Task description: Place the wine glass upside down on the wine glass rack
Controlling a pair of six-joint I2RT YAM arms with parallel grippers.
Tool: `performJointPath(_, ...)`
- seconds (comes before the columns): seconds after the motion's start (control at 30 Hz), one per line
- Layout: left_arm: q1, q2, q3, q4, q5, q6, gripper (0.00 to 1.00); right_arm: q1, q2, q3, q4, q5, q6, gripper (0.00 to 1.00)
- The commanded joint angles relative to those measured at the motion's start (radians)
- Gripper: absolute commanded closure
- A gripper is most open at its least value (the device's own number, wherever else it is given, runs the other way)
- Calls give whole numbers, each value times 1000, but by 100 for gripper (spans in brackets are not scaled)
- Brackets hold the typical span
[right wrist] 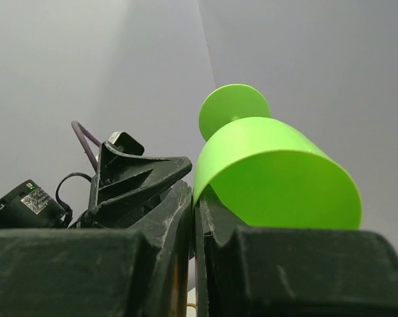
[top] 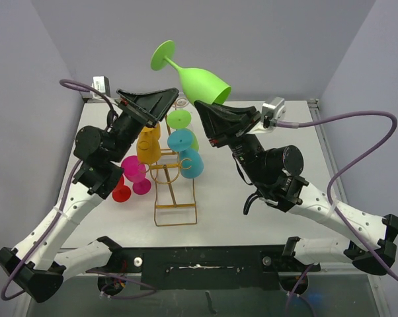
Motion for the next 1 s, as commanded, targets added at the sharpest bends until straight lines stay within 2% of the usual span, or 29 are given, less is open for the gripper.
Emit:
performJointPath(0.0, -23, -10, -9, 74, -110, -1, 39, 17, 15, 4, 93, 20, -20, 100)
performJointPath(0.3, -28, -30, -43, 117, -194, -39, 47, 31, 13, -8, 56, -5, 16, 100)
performJointPath(0.6, -28, 13, 4, 150, -227, -71, 54, 41, 17, -6, 24, -35, 33, 100)
performJointPath(0.97, -27, 20, -4, 193, -277, -127, 74, 50, 7, -23, 2, -79, 70, 100)
